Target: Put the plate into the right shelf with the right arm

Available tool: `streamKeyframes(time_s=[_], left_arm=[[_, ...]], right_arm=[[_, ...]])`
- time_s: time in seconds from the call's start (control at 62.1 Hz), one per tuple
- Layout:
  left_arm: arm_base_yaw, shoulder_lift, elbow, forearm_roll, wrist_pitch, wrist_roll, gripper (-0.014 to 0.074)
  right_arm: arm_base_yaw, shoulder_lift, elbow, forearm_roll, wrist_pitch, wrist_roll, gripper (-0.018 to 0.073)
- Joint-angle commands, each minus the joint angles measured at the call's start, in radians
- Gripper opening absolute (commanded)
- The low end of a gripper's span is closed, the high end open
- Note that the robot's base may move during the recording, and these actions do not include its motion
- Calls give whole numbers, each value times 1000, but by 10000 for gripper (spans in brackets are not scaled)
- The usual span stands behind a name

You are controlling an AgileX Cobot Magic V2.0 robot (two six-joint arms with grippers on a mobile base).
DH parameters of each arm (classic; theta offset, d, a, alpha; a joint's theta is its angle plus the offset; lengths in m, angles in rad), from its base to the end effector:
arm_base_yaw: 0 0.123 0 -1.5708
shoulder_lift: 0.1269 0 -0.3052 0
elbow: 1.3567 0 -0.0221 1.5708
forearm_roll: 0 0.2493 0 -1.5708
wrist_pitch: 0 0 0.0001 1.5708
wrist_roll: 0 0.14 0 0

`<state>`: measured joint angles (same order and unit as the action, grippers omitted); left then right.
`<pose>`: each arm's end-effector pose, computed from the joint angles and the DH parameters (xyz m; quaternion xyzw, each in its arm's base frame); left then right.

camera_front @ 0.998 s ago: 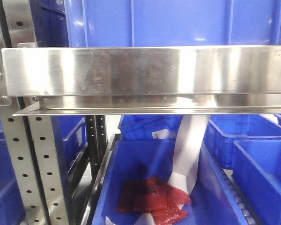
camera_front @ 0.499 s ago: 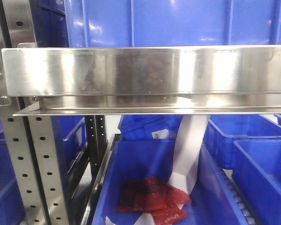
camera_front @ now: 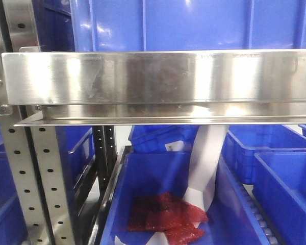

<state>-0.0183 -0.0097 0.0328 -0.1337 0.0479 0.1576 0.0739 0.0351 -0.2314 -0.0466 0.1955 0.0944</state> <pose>0.0842 -0.0024 0.1989 0.0171 0.7010 -0.0002 0.7130 0.0713 0.0040 0.2754 -0.0052 0.6752 0.0421 0.7364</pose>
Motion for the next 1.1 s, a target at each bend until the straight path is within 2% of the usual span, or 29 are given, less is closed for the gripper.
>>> streamKeyframes(time_s=[0.0, 0.225, 0.451, 1.079], left_arm=[[-2, -10, 10, -8, -90, -7, -128], [-2, -10, 10, -8, -90, -7, -128], [-2, -10, 10, -8, -90, -7, -128], [-2, -10, 10, -8, -90, -7, -128]], right_arm=[[-7, 13, 20, -15, -103, -6, 64], [-7, -7, 139, -15, -243, -6, 64], [-9, -65, 244, -14, -288, -3, 64], [-9, -65, 246, -11, -263, 0, 64]])
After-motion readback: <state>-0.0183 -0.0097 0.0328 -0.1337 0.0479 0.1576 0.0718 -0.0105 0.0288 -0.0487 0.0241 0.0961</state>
